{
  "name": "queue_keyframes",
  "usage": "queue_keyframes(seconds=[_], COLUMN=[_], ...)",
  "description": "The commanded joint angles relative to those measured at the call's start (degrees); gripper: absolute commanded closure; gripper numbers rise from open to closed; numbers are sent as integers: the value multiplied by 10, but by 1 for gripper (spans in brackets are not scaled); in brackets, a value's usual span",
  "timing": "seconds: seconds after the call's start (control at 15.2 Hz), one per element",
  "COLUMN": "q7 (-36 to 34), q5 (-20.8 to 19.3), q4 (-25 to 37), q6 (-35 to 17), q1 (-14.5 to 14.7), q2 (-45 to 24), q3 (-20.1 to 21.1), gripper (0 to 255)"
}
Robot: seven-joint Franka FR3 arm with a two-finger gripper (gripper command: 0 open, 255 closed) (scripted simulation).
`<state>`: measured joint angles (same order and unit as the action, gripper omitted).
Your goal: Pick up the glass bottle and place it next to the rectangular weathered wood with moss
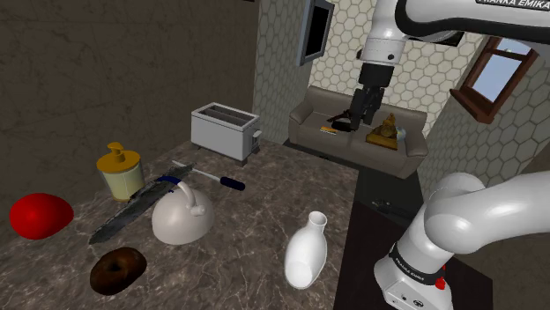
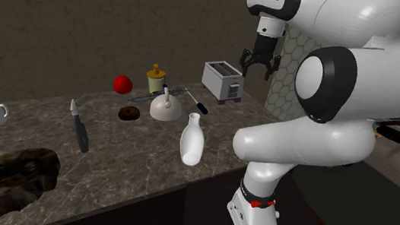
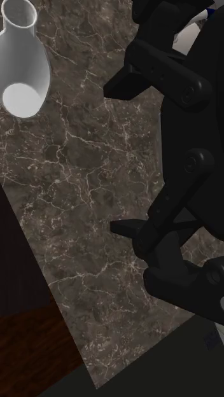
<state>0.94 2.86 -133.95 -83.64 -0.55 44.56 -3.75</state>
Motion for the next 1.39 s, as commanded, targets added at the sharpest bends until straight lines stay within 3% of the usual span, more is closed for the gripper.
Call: queue_keyframes(seconds=[0.0,0.73,1.32], q7=[0,-152,-283], q5=[0,99,196], q4=[0,-160,-216], q6=[0,-115,-239], q1=[0,50,101], q2=[0,102,81], q3=[0,161,329], gripper=[0,0,0])
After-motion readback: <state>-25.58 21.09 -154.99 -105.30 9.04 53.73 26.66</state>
